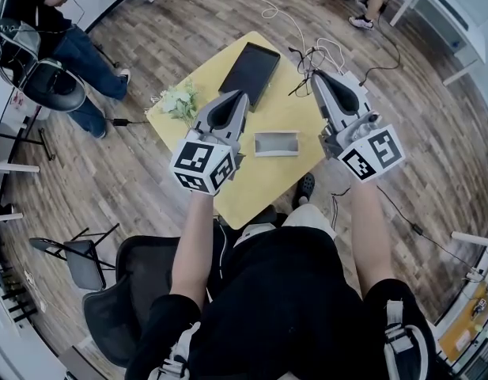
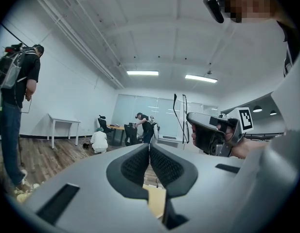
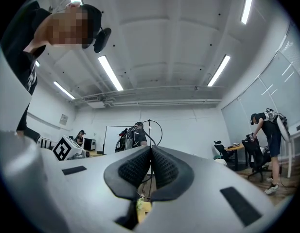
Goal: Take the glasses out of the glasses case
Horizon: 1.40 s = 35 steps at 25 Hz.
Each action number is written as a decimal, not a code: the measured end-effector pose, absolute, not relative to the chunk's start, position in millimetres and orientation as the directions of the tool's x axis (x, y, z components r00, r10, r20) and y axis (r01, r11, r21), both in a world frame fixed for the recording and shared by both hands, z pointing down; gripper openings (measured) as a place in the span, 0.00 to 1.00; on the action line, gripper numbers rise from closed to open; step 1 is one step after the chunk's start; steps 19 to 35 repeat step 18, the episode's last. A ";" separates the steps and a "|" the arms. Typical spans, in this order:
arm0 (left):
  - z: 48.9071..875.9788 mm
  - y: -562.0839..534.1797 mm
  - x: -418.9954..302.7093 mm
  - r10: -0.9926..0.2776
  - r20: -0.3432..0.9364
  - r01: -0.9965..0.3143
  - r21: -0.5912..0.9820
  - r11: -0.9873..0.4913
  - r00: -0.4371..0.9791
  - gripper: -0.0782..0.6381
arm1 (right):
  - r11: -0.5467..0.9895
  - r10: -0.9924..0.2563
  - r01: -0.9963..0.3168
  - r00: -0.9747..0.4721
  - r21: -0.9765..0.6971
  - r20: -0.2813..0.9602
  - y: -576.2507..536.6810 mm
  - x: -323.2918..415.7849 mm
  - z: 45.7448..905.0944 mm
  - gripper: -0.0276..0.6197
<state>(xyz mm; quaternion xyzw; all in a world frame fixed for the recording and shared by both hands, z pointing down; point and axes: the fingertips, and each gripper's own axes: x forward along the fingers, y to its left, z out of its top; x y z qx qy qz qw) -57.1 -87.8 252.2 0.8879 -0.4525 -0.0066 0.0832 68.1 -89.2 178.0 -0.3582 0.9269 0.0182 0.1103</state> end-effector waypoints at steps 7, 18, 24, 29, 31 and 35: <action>258.0 -88.7 -58.3 -0.800 0.072 -0.799 0.156 -0.580 0.595 0.14 | 0.747 -0.658 -0.663 -0.728 -0.045 -0.194 -90.4 63.9 188.8 0.08; 265.3 -93.7 -52.4 -0.797 0.091 -0.798 0.165 -0.580 0.598 0.14 | 0.750 -0.656 -0.659 -0.732 -0.051 -0.184 -94.5 70.4 192.2 0.08; 265.3 -93.7 -52.4 -0.797 0.091 -0.798 0.165 -0.580 0.598 0.14 | 0.750 -0.656 -0.659 -0.732 -0.051 -0.184 -94.5 70.4 192.2 0.08; 265.3 -93.7 -52.4 -0.797 0.091 -0.798 0.165 -0.580 0.598 0.14 | 0.750 -0.656 -0.659 -0.732 -0.051 -0.184 -94.5 70.4 192.2 0.08; 265.3 -93.7 -52.4 -0.797 0.091 -0.798 0.165 -0.580 0.598 0.14 | 0.750 -0.656 -0.659 -0.732 -0.051 -0.184 -94.5 70.4 192.2 0.08; 265.3 -93.7 -52.4 -0.797 0.091 -0.798 0.165 -0.580 0.598 0.14 | 0.750 -0.656 -0.659 -0.732 -0.051 -0.184 -94.5 70.4 192.2 0.08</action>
